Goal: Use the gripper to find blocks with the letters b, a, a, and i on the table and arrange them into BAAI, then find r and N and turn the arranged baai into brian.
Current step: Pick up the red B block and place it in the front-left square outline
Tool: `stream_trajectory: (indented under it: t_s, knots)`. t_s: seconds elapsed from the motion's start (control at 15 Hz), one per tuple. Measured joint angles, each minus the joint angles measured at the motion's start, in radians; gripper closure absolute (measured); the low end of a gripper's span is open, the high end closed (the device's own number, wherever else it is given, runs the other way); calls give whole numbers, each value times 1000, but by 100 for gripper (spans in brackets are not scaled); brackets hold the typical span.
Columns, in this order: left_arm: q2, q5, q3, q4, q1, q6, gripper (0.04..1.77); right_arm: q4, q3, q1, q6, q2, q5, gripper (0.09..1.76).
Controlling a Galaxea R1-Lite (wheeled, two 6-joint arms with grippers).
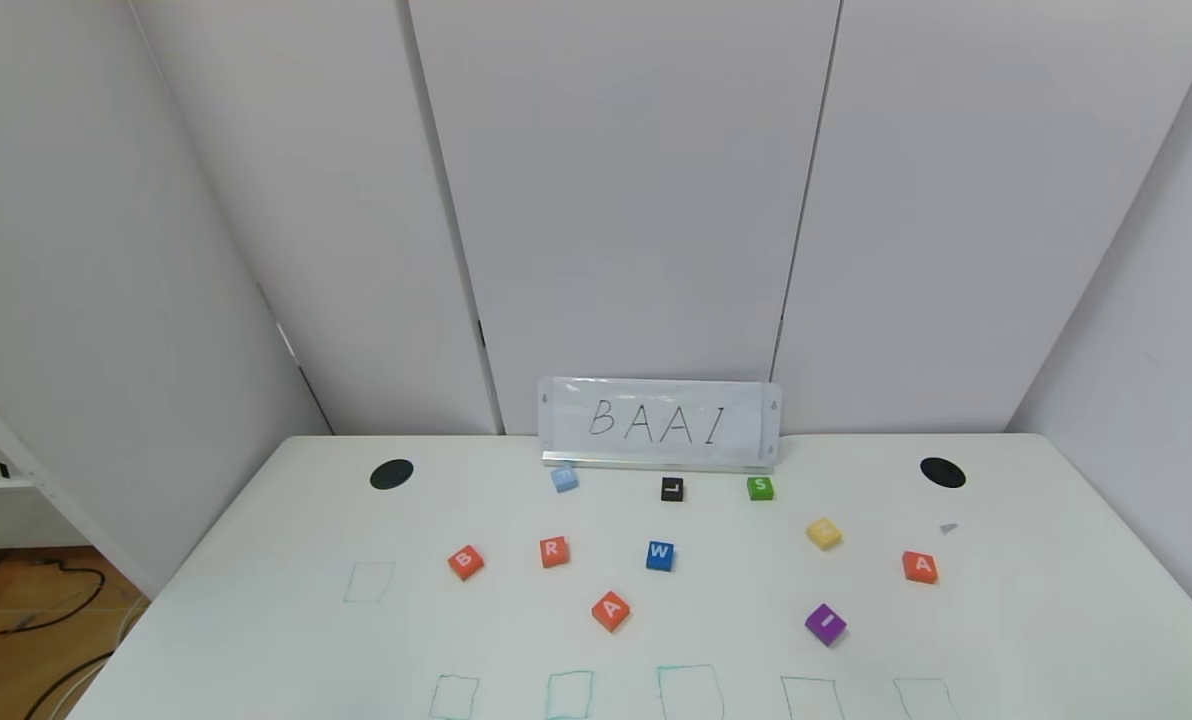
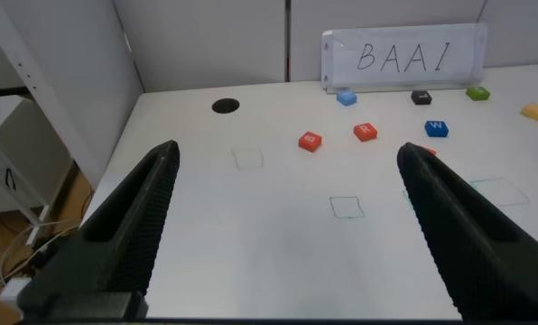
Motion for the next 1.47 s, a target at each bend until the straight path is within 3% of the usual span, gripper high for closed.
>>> stream_trajectory:
  t_s: [0.6, 1.0, 1.47]
  knots:
    - [445, -31, -251, -16, -16, -8, 9, 3, -246, 3, -8, 449, 28, 14]
    - [752, -94, -405, -17, -16, -11, 9, 9, -404, 11, -17, 785, 32, 14]
    - [1136, -78, -611, -9, -8, -11, 9, 51, -637, 29, -17, 1160, 37, 14]
